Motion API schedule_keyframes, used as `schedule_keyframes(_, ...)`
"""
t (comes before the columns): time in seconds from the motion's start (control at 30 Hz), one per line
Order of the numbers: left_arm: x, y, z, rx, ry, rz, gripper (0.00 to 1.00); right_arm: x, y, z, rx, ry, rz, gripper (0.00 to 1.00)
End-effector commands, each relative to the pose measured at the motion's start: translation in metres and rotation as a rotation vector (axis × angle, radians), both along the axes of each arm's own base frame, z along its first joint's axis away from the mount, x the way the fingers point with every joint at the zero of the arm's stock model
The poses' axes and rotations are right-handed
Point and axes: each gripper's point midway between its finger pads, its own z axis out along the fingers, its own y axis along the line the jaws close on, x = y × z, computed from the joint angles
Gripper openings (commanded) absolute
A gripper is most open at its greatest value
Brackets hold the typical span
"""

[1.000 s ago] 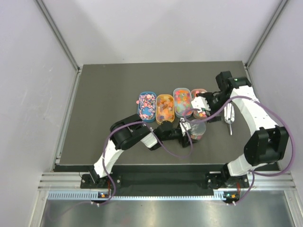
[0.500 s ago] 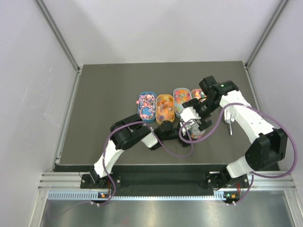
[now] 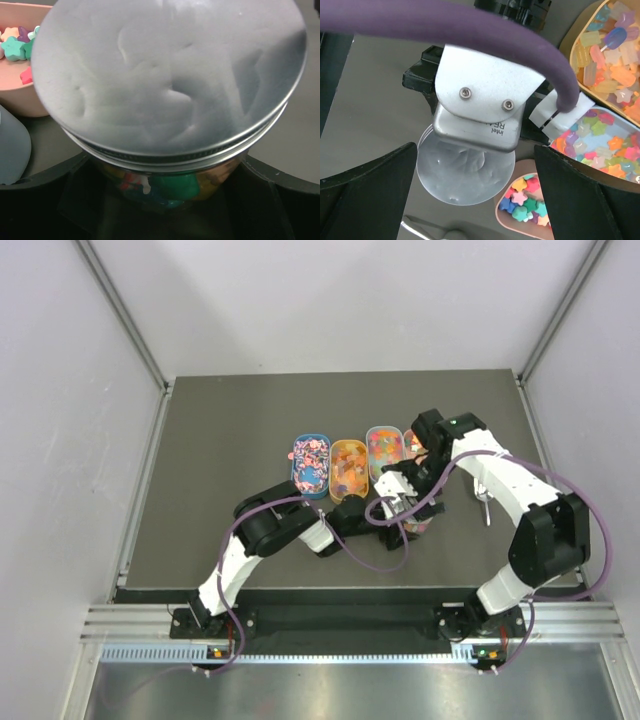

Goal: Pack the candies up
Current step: Screw the bottle lid onto the packing bottle.

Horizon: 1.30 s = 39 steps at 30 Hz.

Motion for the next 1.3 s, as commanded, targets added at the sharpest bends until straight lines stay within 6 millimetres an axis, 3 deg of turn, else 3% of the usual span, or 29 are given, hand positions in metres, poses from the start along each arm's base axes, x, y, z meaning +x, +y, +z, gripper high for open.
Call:
schedule_keyframes(0.0, -0.093, 0.18, -0.213, 0.848, 0.504, 0.121, 0.0, -0.032, -0.016, 0.001, -0.042, 0.154, -0.02, 1.0)
schedule_keyframes(0.47, -0.098, 0.18, -0.215, 0.866, 0.49, 0.114, 0.0, -0.019, -0.029, -0.018, -0.073, 0.248, -0.114, 1.0)
schedule_keyframes(0.67, -0.101, 0.179, -0.216, 0.872, 0.479, 0.098, 0.0, -0.015, -0.031, -0.013, -0.06, 0.225, -0.13, 1.0)
schedule_keyframes(1.0, -0.108, 0.178, -0.218, 0.882, 0.473, 0.076, 0.0, 0.015, -0.022, 0.011, -0.017, 0.149, -0.17, 1.0)
schedule_keyframes(1.27, -0.109, 0.177, -0.219, 0.881, 0.477, 0.071, 0.0, 0.004, -0.026, 0.008, -0.029, 0.164, -0.181, 1.0)
